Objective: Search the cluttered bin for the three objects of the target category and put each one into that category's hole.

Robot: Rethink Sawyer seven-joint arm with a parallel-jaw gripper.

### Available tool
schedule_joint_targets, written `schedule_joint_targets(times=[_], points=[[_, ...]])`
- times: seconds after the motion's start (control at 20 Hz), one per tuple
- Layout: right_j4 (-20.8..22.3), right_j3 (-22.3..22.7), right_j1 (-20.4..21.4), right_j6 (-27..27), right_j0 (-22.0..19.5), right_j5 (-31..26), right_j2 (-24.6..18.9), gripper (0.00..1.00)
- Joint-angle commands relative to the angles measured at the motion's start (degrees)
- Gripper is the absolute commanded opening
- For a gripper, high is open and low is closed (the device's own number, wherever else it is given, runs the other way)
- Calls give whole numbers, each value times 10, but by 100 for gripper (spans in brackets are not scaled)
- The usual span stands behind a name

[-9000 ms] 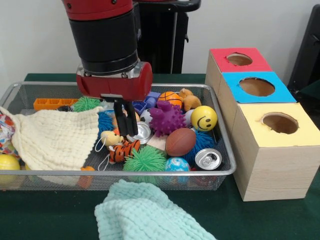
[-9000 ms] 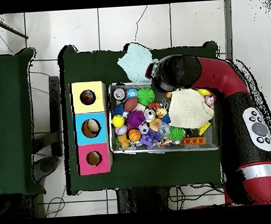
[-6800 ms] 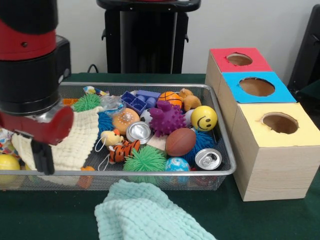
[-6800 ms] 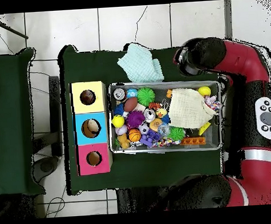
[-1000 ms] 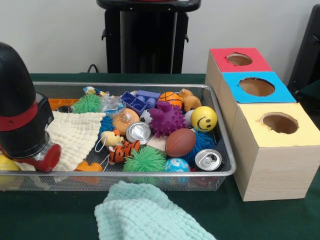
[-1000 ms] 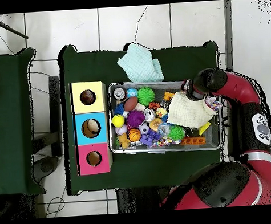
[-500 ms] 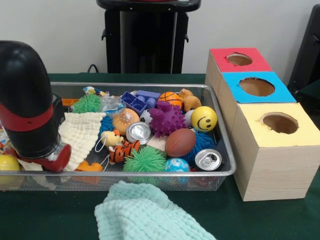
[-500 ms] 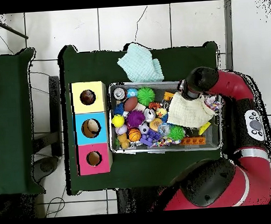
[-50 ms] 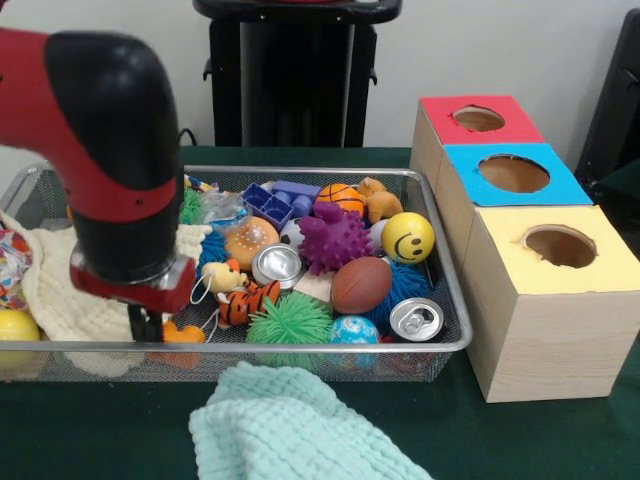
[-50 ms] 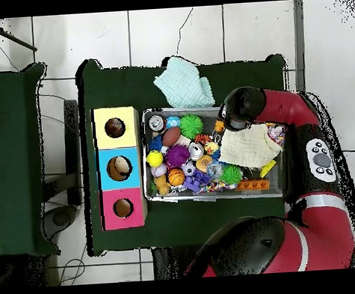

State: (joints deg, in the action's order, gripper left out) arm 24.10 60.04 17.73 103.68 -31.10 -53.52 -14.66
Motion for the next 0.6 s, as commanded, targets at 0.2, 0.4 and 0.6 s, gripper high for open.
schedule_joint_targets(times=[0.2,0.4,0.6], points=[[-58,157,134,87,3,24,32,0],[-72,182,164,79,1,10,46,0],[-63,165,134,48,-11,42,41,0]])
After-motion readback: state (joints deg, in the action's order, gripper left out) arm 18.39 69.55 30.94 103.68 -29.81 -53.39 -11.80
